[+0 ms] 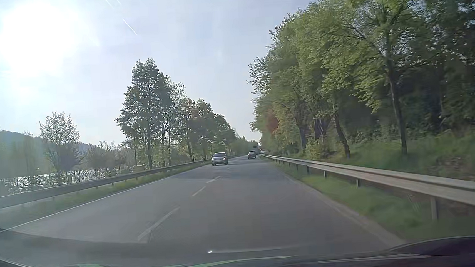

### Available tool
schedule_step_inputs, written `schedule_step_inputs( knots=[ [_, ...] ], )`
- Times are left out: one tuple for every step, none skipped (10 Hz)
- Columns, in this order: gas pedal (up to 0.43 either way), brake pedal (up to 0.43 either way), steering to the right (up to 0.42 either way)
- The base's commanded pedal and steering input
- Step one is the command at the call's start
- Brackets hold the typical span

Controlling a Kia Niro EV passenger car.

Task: Follow the waypoints while adhering to traffic rules and regulations

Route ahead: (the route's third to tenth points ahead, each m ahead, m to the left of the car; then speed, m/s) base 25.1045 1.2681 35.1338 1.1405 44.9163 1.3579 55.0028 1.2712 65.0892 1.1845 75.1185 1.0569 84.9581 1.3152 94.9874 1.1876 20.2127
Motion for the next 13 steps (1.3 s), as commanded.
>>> schedule_step_inputs(
  knots=[
    [0.177, 0.000, -0.001],
    [0.177, 0.000, -0.001],
    [0.177, 0.000, -0.001],
    [0.177, 0.000, -0.001],
    [0.177, 0.000, -0.001],
    [0.177, 0.000, -0.001],
    [0.150, 0.000, -0.001],
    [0.079, 0.000, -0.001],
    [0.000, 0.000, 0.000],
    [0.000, 0.000, 0.000],
    [0.000, 0.000, 0.000],
    [0.000, 0.000, 0.000],
    [0.000, 0.000, 0.000]
  ],
)
